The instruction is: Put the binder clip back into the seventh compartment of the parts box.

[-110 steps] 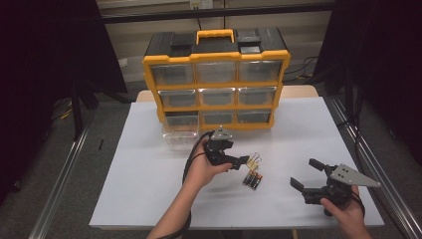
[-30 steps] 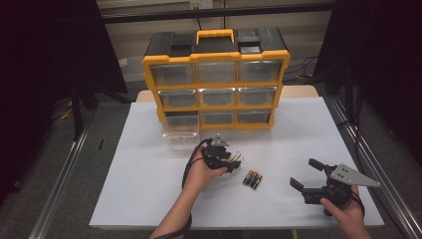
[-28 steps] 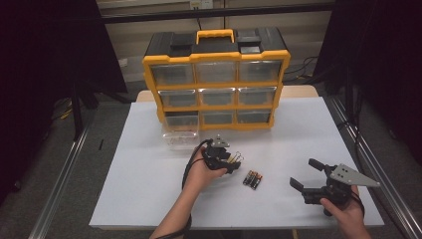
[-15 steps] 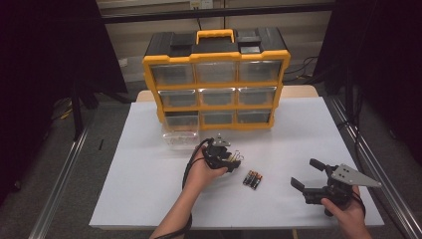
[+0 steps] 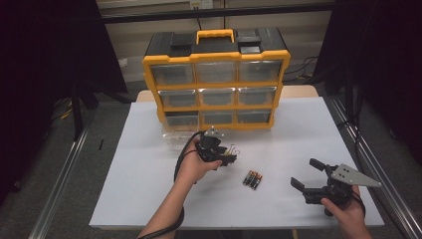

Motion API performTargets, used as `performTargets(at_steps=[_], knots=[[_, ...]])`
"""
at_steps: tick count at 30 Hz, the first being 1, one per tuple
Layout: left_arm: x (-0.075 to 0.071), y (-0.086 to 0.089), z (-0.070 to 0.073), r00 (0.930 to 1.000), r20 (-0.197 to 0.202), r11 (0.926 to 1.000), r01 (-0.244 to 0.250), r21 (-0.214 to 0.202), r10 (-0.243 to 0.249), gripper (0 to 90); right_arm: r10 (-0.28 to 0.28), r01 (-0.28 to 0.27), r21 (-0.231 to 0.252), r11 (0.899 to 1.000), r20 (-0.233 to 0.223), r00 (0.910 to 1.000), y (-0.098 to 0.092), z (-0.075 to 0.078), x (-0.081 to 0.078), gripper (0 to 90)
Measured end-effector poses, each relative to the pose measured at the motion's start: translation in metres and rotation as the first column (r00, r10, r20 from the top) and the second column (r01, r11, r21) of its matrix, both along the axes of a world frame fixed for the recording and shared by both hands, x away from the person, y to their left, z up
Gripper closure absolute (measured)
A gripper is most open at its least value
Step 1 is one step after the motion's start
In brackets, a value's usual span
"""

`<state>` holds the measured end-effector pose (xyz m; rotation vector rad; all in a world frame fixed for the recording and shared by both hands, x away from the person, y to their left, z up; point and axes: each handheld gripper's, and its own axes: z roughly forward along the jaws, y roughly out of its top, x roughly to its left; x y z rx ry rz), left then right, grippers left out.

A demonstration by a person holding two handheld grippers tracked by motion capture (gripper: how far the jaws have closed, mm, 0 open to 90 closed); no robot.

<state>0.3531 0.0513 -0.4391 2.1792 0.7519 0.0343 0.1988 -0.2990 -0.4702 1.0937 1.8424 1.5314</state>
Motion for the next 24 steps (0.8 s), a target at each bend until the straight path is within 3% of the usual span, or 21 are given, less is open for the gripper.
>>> performTargets(at_steps=[12,24], knots=[[0.006,0.015,0.027,0.9999,0.006,0.9999,-0.013,0.003,0.013,50.1,-0.001,0.001,-0.003,1.0,-0.001,1.0,0.0,0.0,0.0,2.4],[0.016,0.025,0.045,0.9994,-0.022,0.9996,-0.027,0.011,0.027,50.1,-0.004,0.004,0.002,1.0,0.001,1.0,0.001,0.0,0.0,2.4]])
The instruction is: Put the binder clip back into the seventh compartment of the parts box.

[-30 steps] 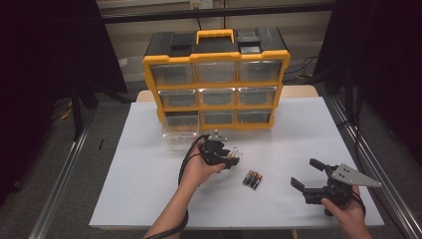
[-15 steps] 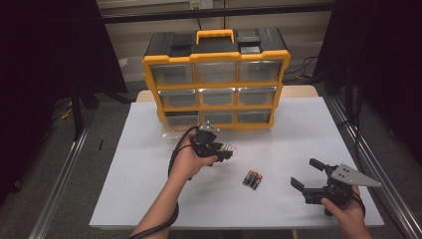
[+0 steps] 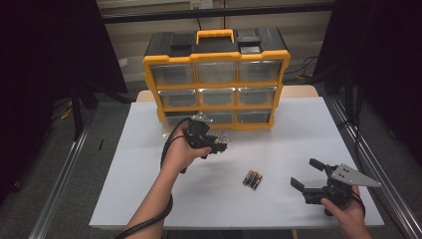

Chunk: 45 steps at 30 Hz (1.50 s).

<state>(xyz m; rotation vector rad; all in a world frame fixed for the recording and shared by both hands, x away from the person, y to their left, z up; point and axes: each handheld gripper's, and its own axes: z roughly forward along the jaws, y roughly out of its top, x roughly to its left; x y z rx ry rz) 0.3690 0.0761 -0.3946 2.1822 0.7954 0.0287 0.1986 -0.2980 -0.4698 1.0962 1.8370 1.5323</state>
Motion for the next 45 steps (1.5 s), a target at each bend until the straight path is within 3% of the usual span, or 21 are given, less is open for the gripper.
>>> performTargets(at_steps=[6,9,10,16,28,35,39,45], knots=[[0.003,0.004,0.011,0.9996,0.004,0.9995,-0.027,-0.013,0.027,50.1,0.003,-0.002,-0.009,1.0,0.003,1.0,-0.001,0.0,0.0,2.4],[0.006,0.007,0.015,0.9996,0.003,0.9996,-0.029,0.003,0.029,50.0,0.001,-0.001,-0.006,1.0,0.002,1.0,-0.001,0.0,0.0,2.4],[0.006,0.008,0.017,0.9992,-0.004,0.9992,-0.039,-0.01,0.039,50.0,-0.003,0.003,-0.001,1.0,0.001,1.0,0.0,0.0,0.0,2.4],[0.011,0.014,0.026,0.9984,-0.008,0.9984,-0.056,0.0,0.056,50.1,0.003,-0.003,-0.011,1.0,0.004,1.0,-0.001,0.0,0.0,2.4],[0.019,0.025,0.043,0.9951,0.01,0.9951,-0.098,0.0,0.098,50.0,0.007,-0.007,-0.013,1.0,0.003,1.0,-0.001,0.0,0.0,2.4],[0.024,0.033,0.049,0.9927,0.025,0.993,-0.118,0.008,0.118,50.1,0.0,0.0,-0.006,1.0,0.005,1.0,-0.001,0.0,0.0,2.4],[0.026,0.036,0.05,0.9895,0.026,0.9898,-0.142,-0.011,0.142,50.1,0.005,-0.005,-0.01,1.0,0.003,1.0,-0.001,0.0,0.0,2.4],[0.03,0.044,0.049,0.987,0.041,0.9878,-0.156,0.005,0.155,50.1,0.007,-0.007,-0.012,1.0,0.001,1.0,-0.001,0.0,0.0,2.4]])
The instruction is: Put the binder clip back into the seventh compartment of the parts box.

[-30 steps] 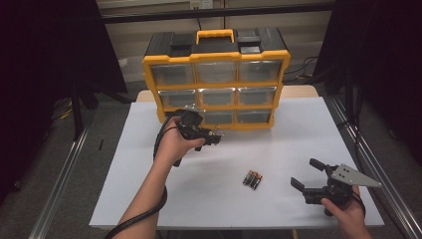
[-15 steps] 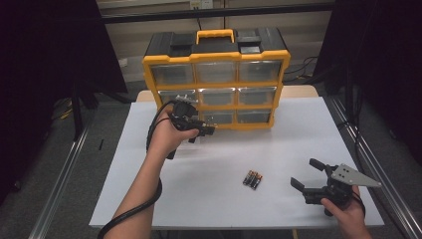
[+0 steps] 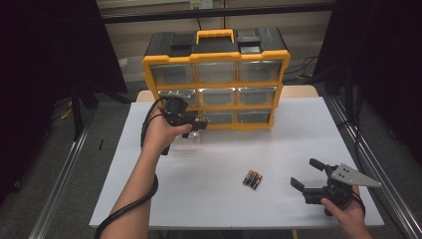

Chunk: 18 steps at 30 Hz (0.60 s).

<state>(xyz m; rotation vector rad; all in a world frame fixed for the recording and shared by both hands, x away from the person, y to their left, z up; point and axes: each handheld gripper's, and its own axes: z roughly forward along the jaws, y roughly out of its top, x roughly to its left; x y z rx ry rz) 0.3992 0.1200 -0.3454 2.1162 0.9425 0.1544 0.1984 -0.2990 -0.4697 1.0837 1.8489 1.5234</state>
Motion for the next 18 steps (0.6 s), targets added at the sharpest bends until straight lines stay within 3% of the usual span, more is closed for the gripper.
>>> performTargets(at_steps=[2,6,8,15,18], knots=[[0.001,0.001,-0.002,0.9998,-0.002,0.9997,-0.019,-0.015,0.019,50.0,-0.002,0.002,0.0,1.0,0.002,1.0,0.0,0.0,0.0,2.4],[0.004,0.006,-0.003,0.9993,0.004,0.9993,-0.037,-0.006,0.037,50.0,-0.005,0.005,0.002,1.0,0.001,1.0,0.0,0.0,0.0,2.4],[0.005,0.008,-0.003,0.9992,0.016,0.9991,-0.038,0.018,0.038,50.1,0.0,0.0,0.003,1.0,0.001,1.0,0.0,0.0,0.0,2.4],[0.009,0.012,-0.006,0.9975,0.016,0.9976,-0.068,-0.009,0.068,50.0,-0.011,0.011,0.01,1.0,0.0,0.9999,0.002,0.0,0.001,2.4],[0.012,0.014,-0.008,0.9972,0.021,0.9974,-0.072,0.003,0.072,50.0,-0.009,0.009,0.013,1.0,-0.005,0.9999,0.002,0.0,0.0,2.4]])
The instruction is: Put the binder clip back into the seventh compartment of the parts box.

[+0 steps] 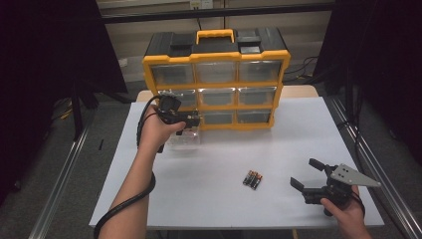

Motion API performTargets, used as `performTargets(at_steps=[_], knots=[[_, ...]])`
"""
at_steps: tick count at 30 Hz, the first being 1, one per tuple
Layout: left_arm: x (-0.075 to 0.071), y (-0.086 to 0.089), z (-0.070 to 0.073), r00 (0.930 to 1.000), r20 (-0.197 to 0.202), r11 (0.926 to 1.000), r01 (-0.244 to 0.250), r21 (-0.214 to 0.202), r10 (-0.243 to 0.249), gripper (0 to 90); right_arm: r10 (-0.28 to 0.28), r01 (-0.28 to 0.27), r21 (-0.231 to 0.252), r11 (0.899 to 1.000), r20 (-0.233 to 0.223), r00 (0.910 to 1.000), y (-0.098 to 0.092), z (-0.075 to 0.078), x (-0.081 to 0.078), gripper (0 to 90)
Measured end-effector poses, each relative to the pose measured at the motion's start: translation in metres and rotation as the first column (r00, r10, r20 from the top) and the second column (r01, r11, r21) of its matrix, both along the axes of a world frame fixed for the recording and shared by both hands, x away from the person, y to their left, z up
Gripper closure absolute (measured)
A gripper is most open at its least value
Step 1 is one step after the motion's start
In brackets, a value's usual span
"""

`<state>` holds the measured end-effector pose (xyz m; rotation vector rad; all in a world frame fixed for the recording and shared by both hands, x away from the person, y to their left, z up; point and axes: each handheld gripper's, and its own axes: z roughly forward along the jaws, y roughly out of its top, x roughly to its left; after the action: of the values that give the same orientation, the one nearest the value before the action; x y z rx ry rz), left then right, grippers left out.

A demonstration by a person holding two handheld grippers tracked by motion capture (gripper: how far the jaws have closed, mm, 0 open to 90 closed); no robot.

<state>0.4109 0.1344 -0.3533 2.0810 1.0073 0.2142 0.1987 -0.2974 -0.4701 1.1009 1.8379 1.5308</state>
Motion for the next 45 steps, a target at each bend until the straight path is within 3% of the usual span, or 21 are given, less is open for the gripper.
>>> performTargets(at_steps=[2,6,13,19,23,24,28,30,39,40,42,44,45], knots=[[0.001,0.003,-0.001,1.0,-0.002,0.9997,-0.002,0.025,0.002,50.0,0.001,-0.001,-0.003,1.0,0.003,1.0,0.0,0.0,0.0,2.4],[0.004,0.007,-0.006,0.9995,-0.002,0.9995,-0.03,0.002,0.03,50.0,0.006,-0.006,-0.006,1.0,0.0,1.0,0.0,0.0,0.0,2.4],[0.008,0.012,-0.008,0.9991,-0.003,0.9985,-0.043,0.032,0.043,50.0,0.008,-0.008,-0.004,1.0,0.002,1.0,0.001,0.0,0.0,2.4],[0.012,0.012,-0.012,0.9988,0.013,0.9985,-0.048,0.027,0.048,50.0,0.006,-0.006,-0.006,1.0,0.0,1.0,0.0,-0.001,0.0,2.4],[0.015,0.013,-0.016,0.9976,0.006,0.9974,-0.069,0.019,0.069,50.0,0.006,-0.006,-0.009,1.0,-0.001,1.0,-0.001,-0.001,0.0,2.4],[0.015,0.012,-0.018,0.9959,0.012,0.996,-0.09,-0.001,0.09,49.9,0.009,-0.009,-0.009,1.0,-0.001,1.0,-0.001,-0.001,0.0,2.4],[0.015,0.015,-0.018,0.9957,0.018,0.9957,-0.091,0.015,0.091,44.9,0.009,-0.009,-0.011,1.0,0.001,1.0,-0.001,-0.001,0.0,2.4],[0.014,0.014,-0.018,0.9943,0.018,0.9944,-0.105,-0.011,0.105,44.5,0.007,-0.007,-0.011,1.0,0.001,1.0,-0.001,-0.001,0.0,2.4],[-0.001,0.009,-0.016,0.9979,0.033,0.9979,-0.054,-0.034,0.056,43.5,0.012,-0.012,-0.01,1.0,0.003,0.9999,0.0,-0.001,0.0,2.4],[-0.003,0.007,-0.016,0.9971,0.036,0.9964,-0.065,-0.054,0.067,43.4,0.011,-0.011,-0.01,1.0,0.002,0.9999,0.0,-0.001,0.0,2.4],[-0.006,0.007,-0.014,0.9984,0.038,0.9981,-0.041,-0.045,0.043,43.4,0.011,-0.011,-0.01,1.0,0.001,0.9999,0.0,-0.001,0.0,2.4],[-0.009,0.004,-0.015,0.998,0.04,0.9965,-0.046,-0.069,0.049,43.2,0.012,-0.012,-0.011,1.0,0.004,0.9999,0.0,-0.001,0.0,2.4],[-0.01,0.005,-0.015,0.9984,0.042,0.9978,-0.034,-0.057,0.036,43.0,0.011,-0.011,-0.01,1.0,0.002,0.9999,0.0,0.0,0.0,2.4]])
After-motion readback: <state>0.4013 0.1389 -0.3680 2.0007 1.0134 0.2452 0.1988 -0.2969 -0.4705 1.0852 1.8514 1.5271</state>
